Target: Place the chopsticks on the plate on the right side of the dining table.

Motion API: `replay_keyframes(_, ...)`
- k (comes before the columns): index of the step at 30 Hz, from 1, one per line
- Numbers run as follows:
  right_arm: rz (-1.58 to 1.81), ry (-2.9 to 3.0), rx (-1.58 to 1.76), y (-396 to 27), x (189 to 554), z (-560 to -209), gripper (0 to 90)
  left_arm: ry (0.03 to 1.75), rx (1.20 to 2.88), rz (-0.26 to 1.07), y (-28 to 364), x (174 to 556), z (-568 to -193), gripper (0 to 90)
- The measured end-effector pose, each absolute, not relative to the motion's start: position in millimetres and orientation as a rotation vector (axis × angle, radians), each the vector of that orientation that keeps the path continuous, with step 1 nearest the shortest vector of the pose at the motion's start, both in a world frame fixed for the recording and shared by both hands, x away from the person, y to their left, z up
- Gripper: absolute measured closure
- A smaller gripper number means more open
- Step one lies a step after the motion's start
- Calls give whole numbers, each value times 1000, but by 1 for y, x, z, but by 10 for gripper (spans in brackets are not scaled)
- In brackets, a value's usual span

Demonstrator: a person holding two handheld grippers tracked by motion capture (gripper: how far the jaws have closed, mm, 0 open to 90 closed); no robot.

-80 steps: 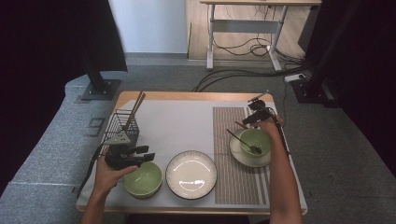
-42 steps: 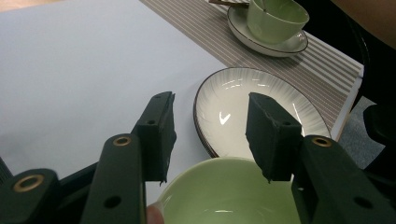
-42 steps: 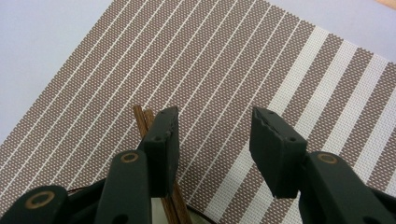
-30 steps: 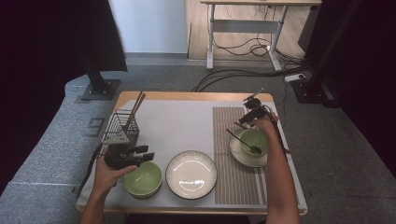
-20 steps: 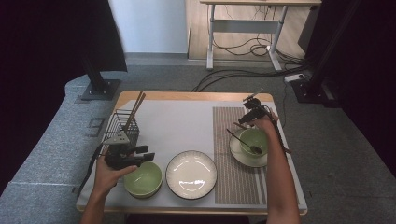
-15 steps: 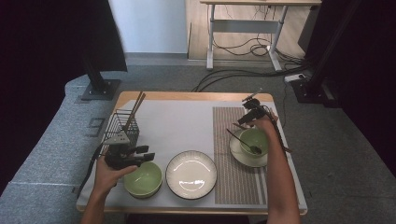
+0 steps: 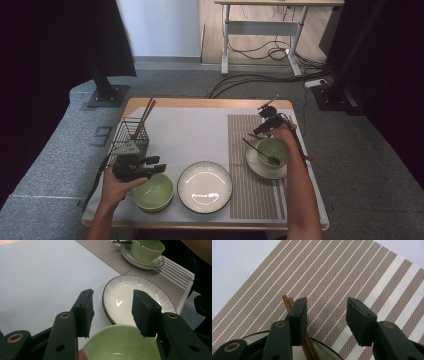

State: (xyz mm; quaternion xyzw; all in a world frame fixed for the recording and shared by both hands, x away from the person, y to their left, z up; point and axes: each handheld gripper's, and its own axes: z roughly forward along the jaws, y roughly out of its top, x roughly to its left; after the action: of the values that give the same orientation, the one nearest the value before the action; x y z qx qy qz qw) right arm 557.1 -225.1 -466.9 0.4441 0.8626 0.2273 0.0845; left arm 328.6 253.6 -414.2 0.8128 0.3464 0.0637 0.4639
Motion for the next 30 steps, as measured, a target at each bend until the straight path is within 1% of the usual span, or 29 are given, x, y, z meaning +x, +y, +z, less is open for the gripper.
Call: replay_keyframes(30, 667, 2624, 1252, -219, 554, -467, 517, 852, 1998, 155, 253, 329, -414, 518)
